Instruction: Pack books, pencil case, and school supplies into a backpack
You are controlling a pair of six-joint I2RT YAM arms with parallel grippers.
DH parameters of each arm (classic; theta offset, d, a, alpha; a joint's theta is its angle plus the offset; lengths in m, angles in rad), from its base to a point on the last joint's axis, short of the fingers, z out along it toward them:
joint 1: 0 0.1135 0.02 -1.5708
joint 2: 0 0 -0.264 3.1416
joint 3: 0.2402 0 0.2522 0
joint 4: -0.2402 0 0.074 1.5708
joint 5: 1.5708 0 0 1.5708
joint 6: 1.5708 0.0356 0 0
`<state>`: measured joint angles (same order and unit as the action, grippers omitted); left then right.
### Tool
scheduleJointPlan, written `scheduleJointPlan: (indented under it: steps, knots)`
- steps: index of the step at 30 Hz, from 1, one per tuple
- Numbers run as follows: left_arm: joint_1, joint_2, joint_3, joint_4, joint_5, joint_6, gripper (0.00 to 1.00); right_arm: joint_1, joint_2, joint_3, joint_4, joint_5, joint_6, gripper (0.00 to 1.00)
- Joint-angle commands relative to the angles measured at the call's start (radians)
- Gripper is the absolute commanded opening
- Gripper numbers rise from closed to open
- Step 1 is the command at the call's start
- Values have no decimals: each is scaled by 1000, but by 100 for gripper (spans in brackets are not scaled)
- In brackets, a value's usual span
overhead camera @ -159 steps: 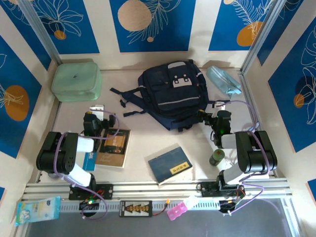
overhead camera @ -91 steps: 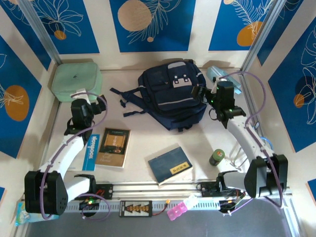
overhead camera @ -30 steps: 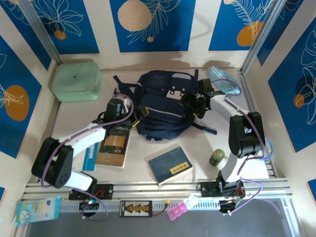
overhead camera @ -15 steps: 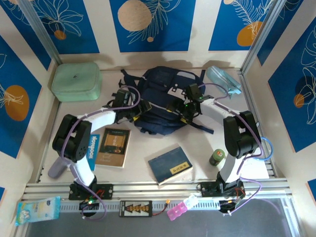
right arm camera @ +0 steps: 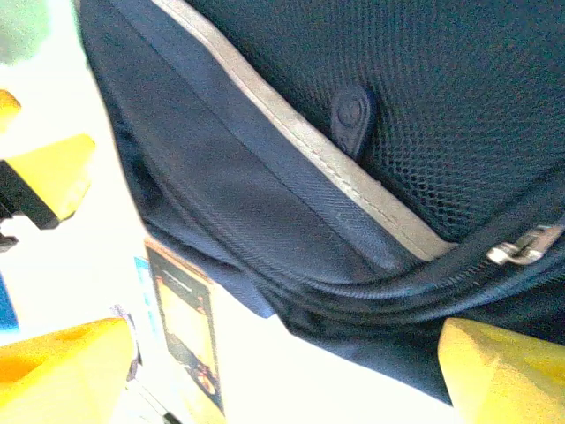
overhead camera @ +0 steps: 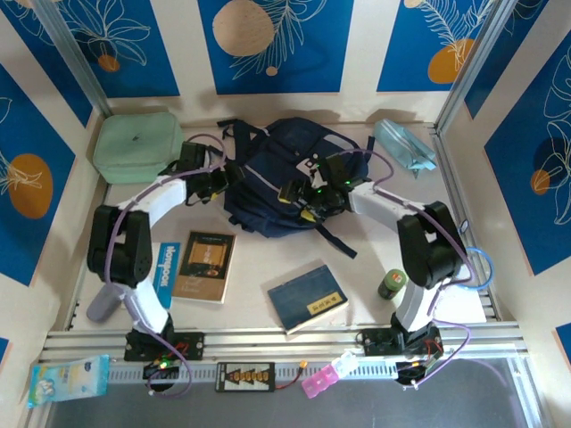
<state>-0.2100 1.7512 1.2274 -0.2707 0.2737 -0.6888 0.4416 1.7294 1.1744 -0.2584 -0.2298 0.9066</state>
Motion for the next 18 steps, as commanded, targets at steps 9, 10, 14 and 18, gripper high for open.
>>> scheduleJointPlan:
  steps: [9, 10, 14, 18]
  knots:
    - [-192, -295, -257, 48, 37, -105, 92, -334, -160, -147, -66, 95, -102, 78]
    - [-219, -297, -265, 63, 22, -122, 91, -348, -139, -140, -67, 93, -109, 75]
    - [-298, -263, -287, 150, 11, -204, 89, -377, -41, -92, -65, 52, -131, 63]
    - [-345, -208, -264, 166, 19, -227, 88, -366, 50, -47, -48, 3, -147, 57]
